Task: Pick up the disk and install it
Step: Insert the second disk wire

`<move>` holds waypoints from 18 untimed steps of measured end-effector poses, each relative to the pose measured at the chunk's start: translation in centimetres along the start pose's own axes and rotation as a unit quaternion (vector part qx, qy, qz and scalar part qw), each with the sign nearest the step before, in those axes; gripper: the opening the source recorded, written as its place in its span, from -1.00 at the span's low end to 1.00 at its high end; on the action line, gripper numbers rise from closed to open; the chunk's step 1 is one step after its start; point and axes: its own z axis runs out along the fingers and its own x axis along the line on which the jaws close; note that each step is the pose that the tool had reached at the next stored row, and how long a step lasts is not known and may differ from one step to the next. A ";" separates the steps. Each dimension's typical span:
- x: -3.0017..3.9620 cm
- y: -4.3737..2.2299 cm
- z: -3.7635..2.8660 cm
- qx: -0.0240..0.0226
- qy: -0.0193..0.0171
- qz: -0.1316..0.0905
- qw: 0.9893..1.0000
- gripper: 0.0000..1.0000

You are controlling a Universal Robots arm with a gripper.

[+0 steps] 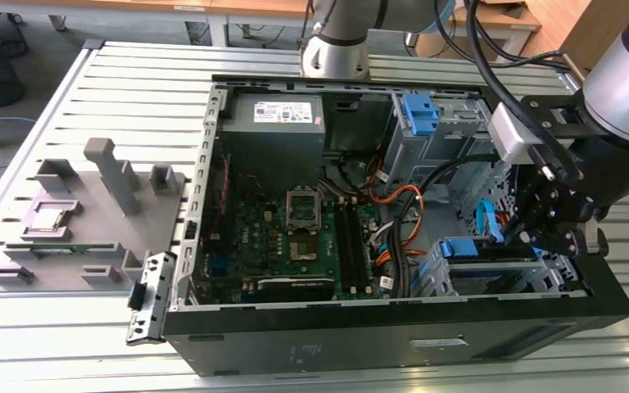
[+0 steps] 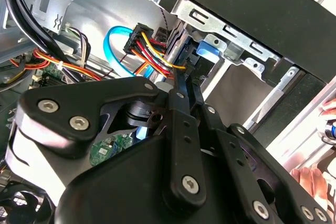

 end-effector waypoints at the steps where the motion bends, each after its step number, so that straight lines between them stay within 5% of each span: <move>1: 0.00 0.00 0.01 0.000 0.000 0.000 1.000 -0.66; 18: -0.03 0.01 0.16 0.000 0.000 0.002 1.000 -0.66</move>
